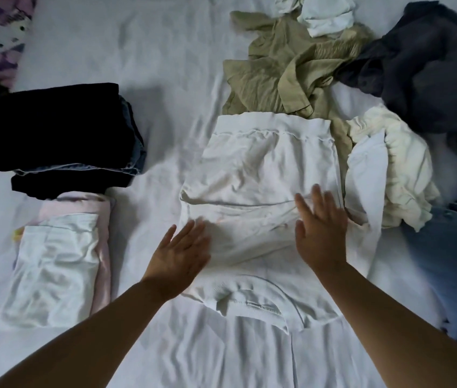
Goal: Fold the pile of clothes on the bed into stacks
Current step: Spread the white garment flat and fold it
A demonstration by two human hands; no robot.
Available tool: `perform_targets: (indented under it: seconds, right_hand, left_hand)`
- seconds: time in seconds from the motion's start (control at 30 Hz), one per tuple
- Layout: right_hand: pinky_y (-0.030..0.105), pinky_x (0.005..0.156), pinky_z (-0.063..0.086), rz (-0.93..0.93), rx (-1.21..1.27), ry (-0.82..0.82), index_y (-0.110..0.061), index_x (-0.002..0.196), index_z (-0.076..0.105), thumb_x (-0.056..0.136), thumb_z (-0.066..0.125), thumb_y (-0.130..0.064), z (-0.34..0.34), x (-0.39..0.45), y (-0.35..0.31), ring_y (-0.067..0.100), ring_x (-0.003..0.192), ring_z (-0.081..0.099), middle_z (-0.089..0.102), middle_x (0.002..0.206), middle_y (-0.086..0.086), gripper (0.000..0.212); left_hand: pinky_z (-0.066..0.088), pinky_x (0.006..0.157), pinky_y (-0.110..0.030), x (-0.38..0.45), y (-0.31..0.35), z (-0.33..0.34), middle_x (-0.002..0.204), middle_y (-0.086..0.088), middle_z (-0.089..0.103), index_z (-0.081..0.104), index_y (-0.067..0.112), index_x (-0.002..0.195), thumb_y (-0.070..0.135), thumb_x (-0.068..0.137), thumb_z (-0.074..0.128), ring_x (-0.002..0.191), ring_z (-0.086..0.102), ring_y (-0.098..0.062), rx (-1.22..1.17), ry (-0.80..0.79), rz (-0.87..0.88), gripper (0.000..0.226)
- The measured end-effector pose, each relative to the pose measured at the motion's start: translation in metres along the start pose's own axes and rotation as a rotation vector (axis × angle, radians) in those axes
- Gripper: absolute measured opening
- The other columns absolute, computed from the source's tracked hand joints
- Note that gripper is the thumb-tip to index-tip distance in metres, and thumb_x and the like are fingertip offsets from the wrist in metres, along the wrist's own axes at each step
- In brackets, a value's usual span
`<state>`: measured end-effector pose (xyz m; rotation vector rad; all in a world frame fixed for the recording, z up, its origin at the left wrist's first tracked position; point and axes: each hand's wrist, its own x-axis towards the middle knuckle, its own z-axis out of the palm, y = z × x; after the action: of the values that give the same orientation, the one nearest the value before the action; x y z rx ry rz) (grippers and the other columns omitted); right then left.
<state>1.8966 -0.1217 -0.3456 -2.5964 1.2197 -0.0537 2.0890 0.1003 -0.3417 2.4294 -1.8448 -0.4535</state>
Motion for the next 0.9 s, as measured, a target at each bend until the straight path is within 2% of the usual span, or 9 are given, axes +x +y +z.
perform_targets:
  seconds: [0.1,0.2,0.3,0.4,0.57,0.63,0.7,0.8,0.9]
  right_hand:
    - [0.065,0.098,0.030,-0.121,-0.107,-0.200,-0.019,0.129,0.058,0.086,0.029,-0.037,0.008,-0.004,0.004,0.036,0.128,0.046,0.047,0.142,0.011,0.055]
    - [0.064,0.102,0.027,-0.071,-0.048,-0.184,-0.014,0.124,0.061,0.083,0.027,-0.041,-0.003,0.007,0.011,0.036,0.130,0.043,0.048,0.141,0.014,0.060]
    - [0.062,0.097,0.034,0.003,-0.026,0.116,-0.006,0.111,0.066,0.080,0.044,-0.030,-0.029,0.027,0.025,0.042,0.122,0.049,0.052,0.131,0.024,0.045]
    - [0.061,0.100,0.029,0.130,-0.003,0.239,-0.007,0.114,0.064,0.074,0.053,-0.019,-0.049,0.047,0.049,0.045,0.127,0.040,0.044,0.136,0.028,0.043]
    - [0.051,0.091,0.037,0.244,0.083,0.184,-0.009,0.116,0.065,0.079,0.048,-0.024,-0.063,0.065,0.087,0.046,0.112,0.049,0.053,0.123,0.027,0.044]
    - [0.048,0.080,0.043,0.199,0.121,0.179,-0.006,0.109,0.068,0.083,0.042,-0.028,-0.063,0.069,0.098,0.043,0.091,0.059,0.065,0.099,0.024,0.043]
    - [0.046,0.075,0.047,0.169,0.219,0.183,-0.003,0.099,0.071,0.083,0.035,-0.028,-0.065,0.072,0.108,0.040,0.075,0.063,0.069,0.080,0.022,0.047]
    - [0.026,0.084,0.049,0.083,0.453,0.158,0.000,0.100,0.072,0.083,0.038,-0.014,-0.078,0.070,0.113,0.027,0.087,0.068,0.072,0.092,0.016,0.041]
    - [0.005,0.090,0.040,0.031,0.690,0.013,-0.006,0.110,0.069,0.081,0.039,-0.008,-0.098,0.068,0.117,-0.002,0.096,0.059,0.070,0.102,0.000,0.043]
  left_hand:
    - [0.022,0.111,-0.054,0.020,0.004,0.003,0.157,-0.008,0.011,0.012,0.026,0.148,0.052,0.090,0.032,0.143,0.018,-0.032,0.147,-0.188,-0.137,0.067]
    - [-0.011,0.114,-0.050,0.031,0.007,0.003,0.151,0.003,-0.023,-0.016,0.031,0.143,0.076,0.076,0.014,0.144,-0.016,-0.024,0.195,-0.253,-0.272,0.086]
    - [0.001,0.113,-0.046,0.047,0.027,-0.004,0.156,-0.009,0.012,0.024,0.019,0.145,0.071,0.079,0.021,0.145,0.007,-0.026,0.149,-0.087,-0.199,0.084]
    - [0.019,0.111,-0.046,0.074,0.056,-0.008,0.146,-0.016,0.038,0.054,0.012,0.131,0.054,0.084,0.033,0.139,0.026,-0.028,0.085,-0.050,-0.104,0.067]
    - [0.013,0.118,-0.043,0.125,0.113,-0.016,0.156,-0.012,0.015,0.037,0.014,0.144,0.044,0.093,0.037,0.143,0.004,-0.024,-0.117,-0.051,-0.086,0.058]
    - [0.030,0.112,-0.048,0.142,0.131,-0.014,0.152,-0.016,0.028,0.046,0.011,0.138,0.044,0.090,0.038,0.142,0.022,-0.031,-0.166,-0.040,-0.031,0.058]
    - [0.029,0.112,-0.043,0.161,0.150,-0.014,0.150,-0.012,0.034,0.047,0.011,0.137,0.053,0.086,0.030,0.141,0.027,-0.028,-0.265,-0.046,0.000,0.068]
    - [0.021,0.112,-0.024,0.190,0.186,-0.026,0.154,0.002,0.027,0.030,0.020,0.146,0.060,0.085,0.052,0.141,0.025,-0.012,-0.525,-0.156,-0.012,0.076]
    - [0.039,0.100,-0.021,0.220,0.227,-0.038,0.139,0.006,0.047,0.028,0.022,0.146,0.040,0.077,0.073,0.124,0.046,-0.009,-0.848,-0.160,-0.089,0.084]
